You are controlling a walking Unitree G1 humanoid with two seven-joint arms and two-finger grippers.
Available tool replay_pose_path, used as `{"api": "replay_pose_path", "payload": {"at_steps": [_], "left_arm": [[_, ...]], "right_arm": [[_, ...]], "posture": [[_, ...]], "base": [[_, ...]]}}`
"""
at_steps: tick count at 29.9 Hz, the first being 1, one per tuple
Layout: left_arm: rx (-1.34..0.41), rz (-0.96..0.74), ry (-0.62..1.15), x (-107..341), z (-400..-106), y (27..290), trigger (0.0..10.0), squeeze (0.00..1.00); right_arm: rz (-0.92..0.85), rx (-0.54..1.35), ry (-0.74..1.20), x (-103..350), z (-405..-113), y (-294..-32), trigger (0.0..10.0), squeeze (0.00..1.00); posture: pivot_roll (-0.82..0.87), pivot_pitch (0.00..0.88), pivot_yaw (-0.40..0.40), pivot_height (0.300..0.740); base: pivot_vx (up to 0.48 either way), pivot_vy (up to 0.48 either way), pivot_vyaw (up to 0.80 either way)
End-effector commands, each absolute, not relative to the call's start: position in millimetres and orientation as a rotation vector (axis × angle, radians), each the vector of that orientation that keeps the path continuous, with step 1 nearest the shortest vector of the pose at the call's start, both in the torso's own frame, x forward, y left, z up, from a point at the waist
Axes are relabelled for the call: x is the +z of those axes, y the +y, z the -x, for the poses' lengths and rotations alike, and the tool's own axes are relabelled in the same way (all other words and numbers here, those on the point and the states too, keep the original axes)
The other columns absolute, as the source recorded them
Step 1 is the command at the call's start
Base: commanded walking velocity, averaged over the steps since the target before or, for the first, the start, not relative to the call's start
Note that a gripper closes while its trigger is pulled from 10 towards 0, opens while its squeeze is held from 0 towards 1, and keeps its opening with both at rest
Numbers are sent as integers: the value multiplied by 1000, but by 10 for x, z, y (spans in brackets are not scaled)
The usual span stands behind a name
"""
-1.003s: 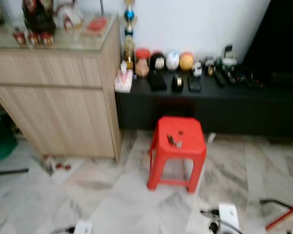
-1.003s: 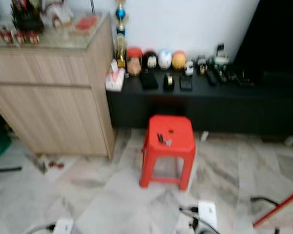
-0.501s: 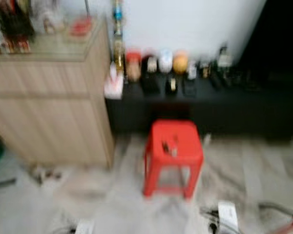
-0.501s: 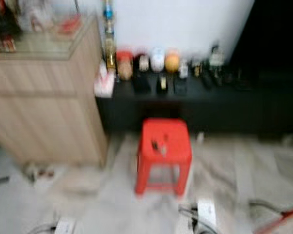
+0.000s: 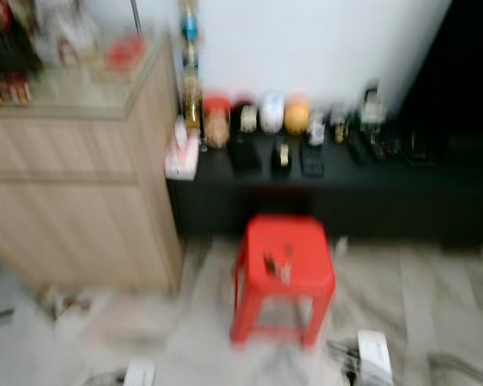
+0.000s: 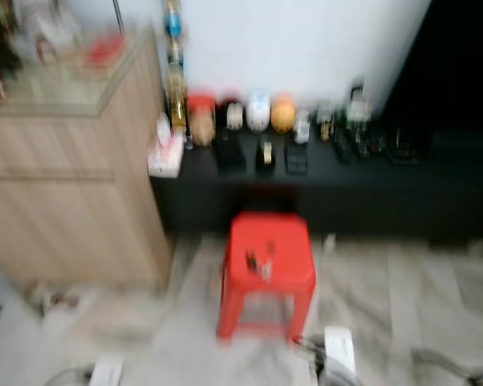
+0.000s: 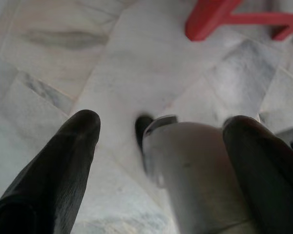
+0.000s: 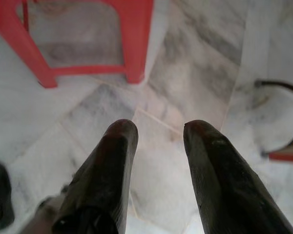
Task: Hang keys on a hook
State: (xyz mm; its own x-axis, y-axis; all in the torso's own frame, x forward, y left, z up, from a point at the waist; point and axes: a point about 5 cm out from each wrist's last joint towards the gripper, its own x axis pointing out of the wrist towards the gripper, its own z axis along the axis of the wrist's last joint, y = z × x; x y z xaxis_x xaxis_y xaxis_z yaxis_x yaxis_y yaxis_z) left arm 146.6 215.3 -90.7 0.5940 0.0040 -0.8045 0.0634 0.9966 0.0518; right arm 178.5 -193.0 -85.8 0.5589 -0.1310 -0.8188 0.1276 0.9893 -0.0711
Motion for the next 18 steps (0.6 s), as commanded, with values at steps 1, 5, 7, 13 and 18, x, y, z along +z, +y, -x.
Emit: {"api": "replay_pose_path", "payload": {"at_steps": [1, 5, 7, 13, 18], "left_arm": [[-23, -81, 980, -944, -1354, 2203, 10000, 0], [-20, -78, 980, -947, -1349, 2197, 10000, 0], [-18, -78, 980, -948, -1346, 2196, 10000, 0], [-20, -119, 994, -953, -1336, 2210, 10000, 0], [-18, -111, 994, -955, -1332, 2205, 10000, 0]], "right_arm": [[0, -131, 960, -853, -1813, -1866, 10000, 0], [4, -127, 963, -856, -1807, -1868, 10000, 0], [5, -126, 963, -857, -1805, -1869, 10000, 0], [-3, -136, 961, -856, -1804, -1875, 10000, 0], [-2, -137, 960, -854, -1807, -1882, 10000, 0]], "posture": [[10, 46, -103, 740], [10, 41, -105, 740], [8, 39, -104, 740], [7, 27, -102, 740], [7, 19, -102, 740]], "base": [[274, 0, 0], [273, 0, 0], [272, 0, 0], [82, 0, 0], [0, 0, 0]]}}
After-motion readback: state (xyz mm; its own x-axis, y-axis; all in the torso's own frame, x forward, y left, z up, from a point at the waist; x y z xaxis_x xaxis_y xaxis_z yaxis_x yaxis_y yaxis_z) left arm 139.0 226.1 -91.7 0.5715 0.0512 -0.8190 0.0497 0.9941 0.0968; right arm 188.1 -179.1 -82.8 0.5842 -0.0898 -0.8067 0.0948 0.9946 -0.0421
